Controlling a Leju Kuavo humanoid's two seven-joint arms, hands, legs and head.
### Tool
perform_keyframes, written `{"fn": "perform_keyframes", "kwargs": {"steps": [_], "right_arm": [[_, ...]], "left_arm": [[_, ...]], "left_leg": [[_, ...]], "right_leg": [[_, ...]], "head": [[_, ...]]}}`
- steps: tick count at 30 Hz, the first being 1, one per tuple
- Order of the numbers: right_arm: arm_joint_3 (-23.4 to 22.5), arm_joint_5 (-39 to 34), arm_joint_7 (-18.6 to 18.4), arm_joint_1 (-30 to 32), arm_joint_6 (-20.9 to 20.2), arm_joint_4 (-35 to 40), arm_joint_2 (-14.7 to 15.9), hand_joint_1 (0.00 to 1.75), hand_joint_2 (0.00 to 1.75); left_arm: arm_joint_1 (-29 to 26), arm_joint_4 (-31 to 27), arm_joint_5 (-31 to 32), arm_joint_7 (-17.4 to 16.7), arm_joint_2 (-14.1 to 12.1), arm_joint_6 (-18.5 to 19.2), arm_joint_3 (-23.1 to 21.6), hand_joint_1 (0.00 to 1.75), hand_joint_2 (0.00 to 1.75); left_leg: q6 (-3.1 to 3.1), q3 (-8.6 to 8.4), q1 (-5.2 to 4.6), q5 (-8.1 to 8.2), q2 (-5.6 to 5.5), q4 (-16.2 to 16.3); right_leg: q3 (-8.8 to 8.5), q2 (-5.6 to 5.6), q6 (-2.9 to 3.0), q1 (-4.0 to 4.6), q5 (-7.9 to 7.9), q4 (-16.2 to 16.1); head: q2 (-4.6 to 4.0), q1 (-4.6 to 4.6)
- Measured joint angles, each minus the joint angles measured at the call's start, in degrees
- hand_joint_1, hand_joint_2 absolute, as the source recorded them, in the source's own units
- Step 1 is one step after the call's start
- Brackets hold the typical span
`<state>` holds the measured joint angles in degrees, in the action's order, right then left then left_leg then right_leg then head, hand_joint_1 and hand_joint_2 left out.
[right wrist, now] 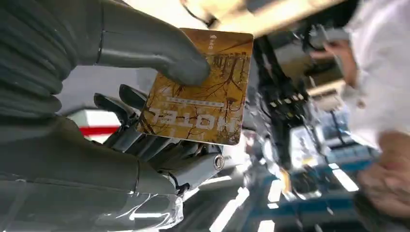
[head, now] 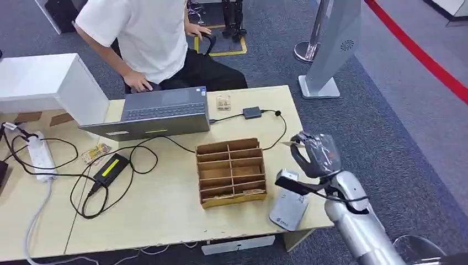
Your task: Pass the card to the sensor for recognition and then transmit it.
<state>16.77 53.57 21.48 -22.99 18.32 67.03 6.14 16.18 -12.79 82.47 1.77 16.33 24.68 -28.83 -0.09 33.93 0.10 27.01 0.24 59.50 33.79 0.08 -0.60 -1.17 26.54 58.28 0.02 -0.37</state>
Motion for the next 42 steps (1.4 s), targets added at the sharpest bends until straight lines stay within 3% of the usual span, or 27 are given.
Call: {"fn": "perform_keyframes", "kwargs": {"steps": [4, 9, 14, 18, 22, 27, 41, 42], "right_arm": [[6.2, 3.0, -5.1, -13.2, -1.1, -5.5, -6.0, 1.75, 1.75], [12.7, 5.2, -12.1, -25.3, -1.4, -13.6, -14.3, 1.75, 1.75], [16.1, 7.2, -16.3, -32.1, -1.9, -20.8, -20.3, 1.75, 1.75], [18.7, 9.6, -20.4, -35.5, -3.7, -26.3, -23.3, 1.75, 1.75], [23.2, 8.3, -23.8, -37.2, -5.5, -30.2, -24.9, 1.75, 1.75], [27.4, 6.2, -25.1, -38.6, -5.4, -33.3, -25.7, 1.75, 1.75], [29.2, 5.7, -24.5, -40.0, -4.4, -37.8, -26.0, 1.75, 1.75], [29.2, 5.7, -24.4, -40.0, -4.3, -37.9, -26.0, 0.0, 1.75]], "left_arm": [[0.4, 0.0, 1.4, 1.9, 0.2, 1.6, -1.2, 0.0, 1.75], [1.0, 0.0, 2.4, 4.1, 0.2, 3.5, -3.4, 0.0, 1.75], [1.5, 0.0, 3.5, 5.7, 0.2, 4.5, -5.2, 0.0, 1.75], [1.8, 0.0, 4.2, 6.5, 0.2, 5.2, -6.5, 0.0, 1.75], [2.0, 0.0, 4.1, 6.7, 0.2, 5.7, -7.3, 0.0, 1.75], [2.0, 0.0, 3.9, 6.7, 0.2, 5.9, -7.5, 0.0, 1.75], [2.0, 0.0, 3.8, 6.3, 0.1, 6.0, -7.7, 0.0, 1.75], [2.0, 0.0, 3.8, 6.2, 0.1, 6.0, -7.7, 0.0, 1.75]], "left_leg": [[0.07, 0.06, 0.02, -0.22, -0.04, 0.0], [0.19, 0.12, 0.06, -0.3, -0.11, 0.0], [0.2, 0.19, 0.08, -0.3, -0.14, 0.0], [0.19, 0.25, 0.07, -0.3, -0.18, 0.0], [0.19, 0.27, 0.07, -0.3, -0.22, 0.0], [0.19, 0.27, 0.07, -0.3, -0.22, 0.0], [0.19, 0.26, 0.07, -0.3, -0.22, 0.0], [0.19, 0.26, 0.07, -0.3, -0.22, 0.0]], "right_leg": [[0.12, 0.0, 0.06, 0.01, -0.09, 0.1], [0.29, -0.03, 0.08, 0.03, -0.1, 0.2], [0.32, -0.06, 0.08, 0.06, -0.09, 0.2], [0.33, -0.12, 0.08, 0.05, -0.1, 0.1], [0.32, -0.18, 0.07, 0.05, -0.1, 0.1], [0.32, -0.18, 0.07, 0.05, -0.1, 0.1], [0.33, -0.17, 0.09, 0.06, -0.11, 0.1], [0.33, -0.17, 0.09, 0.06, -0.11, 0.1]], "head": [[-0.02, -0.02], [-0.02, -0.02], [-0.02, -0.04], [-0.02, -0.02], [-0.02, -0.04], [-0.02, -0.04], [-0.02, -0.04], [-0.02, -0.04]]}}
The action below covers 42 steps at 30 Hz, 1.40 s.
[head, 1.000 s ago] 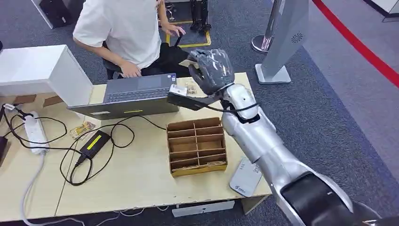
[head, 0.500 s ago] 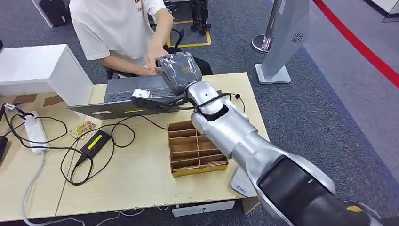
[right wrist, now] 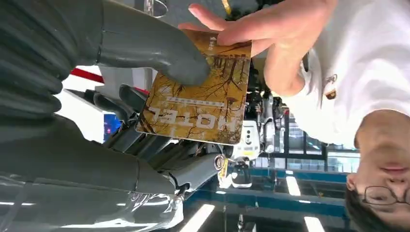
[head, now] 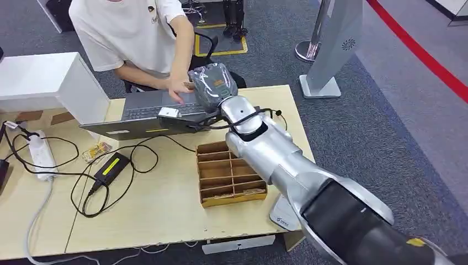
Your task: Pass the card to the sensor for recognition and then transmit it.
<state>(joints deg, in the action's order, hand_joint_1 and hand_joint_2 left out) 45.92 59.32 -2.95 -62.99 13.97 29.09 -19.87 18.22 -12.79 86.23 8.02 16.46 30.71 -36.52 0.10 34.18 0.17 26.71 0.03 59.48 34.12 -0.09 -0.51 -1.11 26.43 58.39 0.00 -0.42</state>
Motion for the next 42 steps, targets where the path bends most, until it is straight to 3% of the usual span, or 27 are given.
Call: {"fn": "perform_keyframes", "kwargs": {"steps": [16, 22, 28, 36, 42], "right_arm": [[0.0, 1.1, 1.9, 0.0, 0.7, -0.9, 0.0, 0.0, 1.75], [-2.2, -1.5, 8.3, 2.6, 4.9, 1.7, 0.8, 0.0, 1.75], [-5.5, -4.2, 11.9, 9.5, 6.2, 9.8, 4.1, 0.0, 1.75], [-9.0, -7.8, 15.7, 21.6, 6.2, 28.4, 10.2, 0.0, 1.75], [-10.9, -9.4, 19.3, 34.5, 8.4, 44.4, 15.5, 0.0, 1.75]], "left_arm": [[0.1, 0.0, -0.5, 0.0, 0.0, 0.3, -0.2, 0.0, 1.75], [0.0, 0.0, -2.1, -1.5, -0.1, -0.2, -0.2, 0.0, 1.75], [0.0, 0.0, -3.5, -2.8, -0.1, -1.0, -0.2, 0.0, 1.75], [-0.1, 0.0, -6.2, -5.7, -0.3, -3.2, -0.1, 0.0, 1.75], [-0.9, 0.0, -8.2, -8.0, -0.6, -5.2, 0.5, 0.0, 1.75]], "left_leg": [[0.0, 0.0, 0.0, 0.0, 0.01, 0.0], [0.0, -0.01, 0.0, 0.0, 0.0, 0.0], [-0.01, 0.03, -0.01, 0.01, 0.0, 0.0], [-0.02, 0.12, -0.01, 0.02, -0.11, 0.0], [-0.08, 0.2, -0.01, 0.09, -0.15, 0.0]], "right_leg": [[0.02, 0.01, 0.0, 0.0, 0.0, 0.0], [0.02, 0.0, 0.0, 0.0, 0.0, 0.0], [0.05, -0.01, 0.0, -0.01, -0.01, 0.0], [0.09, -0.13, -0.01, 0.0, 0.01, -0.1], [0.12, -0.15, -0.05, 0.0, 0.04, -0.1]], "head": [[0.02, 0.0], [0.0, 0.0], [0.0, 0.0], [0.0, 0.0], [0.0, -0.02]]}}
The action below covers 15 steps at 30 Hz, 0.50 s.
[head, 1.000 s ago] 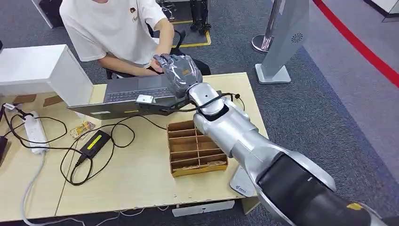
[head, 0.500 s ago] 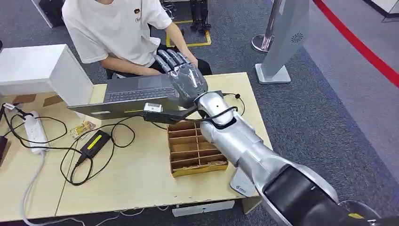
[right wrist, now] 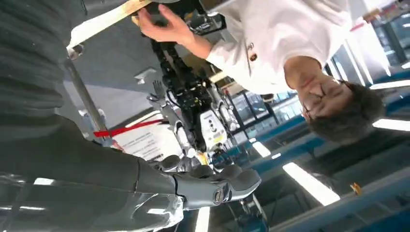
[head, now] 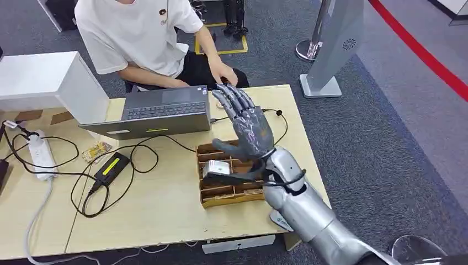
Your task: Pass the card to the sensor for recognition and then transmit it.
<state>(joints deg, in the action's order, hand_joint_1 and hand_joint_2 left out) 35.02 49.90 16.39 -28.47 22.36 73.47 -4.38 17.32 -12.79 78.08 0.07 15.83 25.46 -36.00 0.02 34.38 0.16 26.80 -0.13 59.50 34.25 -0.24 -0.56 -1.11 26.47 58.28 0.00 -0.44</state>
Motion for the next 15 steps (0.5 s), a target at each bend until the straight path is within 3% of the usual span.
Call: {"fn": "perform_keyframes", "kwargs": {"steps": [6, 15], "right_arm": [[-1.0, 1.2, 1.3, 8.1, 2.6, 9.0, 3.4, 0.0, 1.75], [-1.6, 1.2, 1.4, 10.7, 2.8, 13.1, 5.2, 0.0, 1.75]], "left_arm": [[-0.3, 0.0, -0.9, -0.7, 0.0, -0.7, 1.0, 0.0, 1.75], [-0.5, 0.0, -0.9, -0.8, 0.0, -0.7, 1.5, 0.0, 1.75]], "left_leg": [[-0.02, 0.03, 0.0, 0.01, 0.03, 0.0], [-0.02, 0.01, 0.0, -0.03, 0.04, 0.0]], "right_leg": [[0.02, 0.0, 0.0, 0.0, 0.0, 0.0], [0.01, 0.01, 0.01, 0.0, -0.02, 0.0]], "head": [[0.0, 0.0], [0.0, 0.02]]}}
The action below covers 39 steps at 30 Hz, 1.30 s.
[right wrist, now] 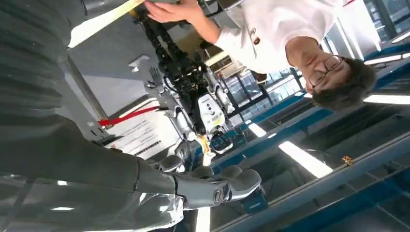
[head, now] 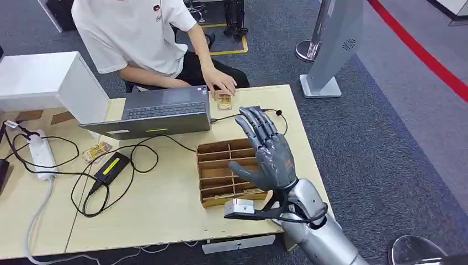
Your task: Pass the card to the sensor for recognition and then transmit it.
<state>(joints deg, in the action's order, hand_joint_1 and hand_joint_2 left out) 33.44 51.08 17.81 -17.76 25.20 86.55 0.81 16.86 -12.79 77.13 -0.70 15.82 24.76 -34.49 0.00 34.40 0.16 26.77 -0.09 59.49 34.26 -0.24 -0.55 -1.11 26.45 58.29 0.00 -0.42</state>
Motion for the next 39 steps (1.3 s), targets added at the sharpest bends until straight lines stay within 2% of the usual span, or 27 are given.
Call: {"fn": "perform_keyframes", "kwargs": {"steps": [6, 13, 16, 22, 35, 39], "right_arm": [[-0.2, 1.0, 0.3, 0.6, 0.5, 0.9, 0.6, 0.0, 1.75], [-2.4, 1.2, 2.7, 8.3, 2.6, 4.9, 4.3, 0.0, 1.75], [-3.5, -0.3, 4.2, 12.7, 1.6, 5.8, 5.6, 0.0, 1.75], [-4.0, -1.2, 5.9, 19.1, -1.8, 5.0, 5.9, 0.0, 1.75], [-1.9, -0.7, 4.9, 21.4, -1.8, 1.0, 5.5, 0.0, 1.75], [-0.3, 2.1, 3.7, 21.1, -0.2, -2.1, 5.4, 0.0, 1.75]], "left_arm": [[-0.1, 0.0, -0.6, -0.5, 0.0, -0.2, 0.3, 0.0, 1.75], [-0.5, 0.0, -2.4, -2.2, 0.0, -1.7, 1.9, 0.0, 1.75], [-0.9, 0.0, -3.0, -2.7, -0.1, -2.3, 2.7, 0.0, 1.75], [-1.3, 0.0, -3.4, -3.3, -0.3, -3.5, 3.7, 0.0, 1.75], [-1.6, 0.0, -3.7, -3.8, -0.3, -4.0, 4.3, 0.0, 1.75], [-1.7, 0.0, -3.6, -3.8, -0.3, -3.9, 4.5, 0.0, 1.75]], "left_leg": [[0.0, 0.0, 0.0, 0.0, -0.01, 0.0], [-0.05, 0.06, -0.01, 0.05, -0.12, 0.0], [-0.08, 0.07, -0.01, 0.08, -0.11, 0.0], [-0.08, 0.07, -0.01, 0.09, -0.1, 0.0], [-0.08, 0.06, -0.01, 0.08, -0.1, 0.0], [-0.08, 0.07, -0.01, 0.08, -0.11, 0.0]], "right_leg": [[0.01, -0.01, -0.01, 0.0, 0.01, 0.0], [0.0, -0.12, -0.02, -0.01, 0.03, 0.0], [0.0, -0.14, -0.05, -0.01, 0.05, 0.0], [0.01, -0.13, -0.04, 0.0, 0.06, 0.0], [-0.01, -0.13, -0.03, 0.0, 0.05, 0.0], [0.0, -0.13, -0.03, 0.0, 0.05, 0.0]], "head": [[0.02, 0.0], [0.0, 0.0], [0.0, 0.0], [0.02, 0.02], [0.0, 0.0], [0.0, -0.02]]}}
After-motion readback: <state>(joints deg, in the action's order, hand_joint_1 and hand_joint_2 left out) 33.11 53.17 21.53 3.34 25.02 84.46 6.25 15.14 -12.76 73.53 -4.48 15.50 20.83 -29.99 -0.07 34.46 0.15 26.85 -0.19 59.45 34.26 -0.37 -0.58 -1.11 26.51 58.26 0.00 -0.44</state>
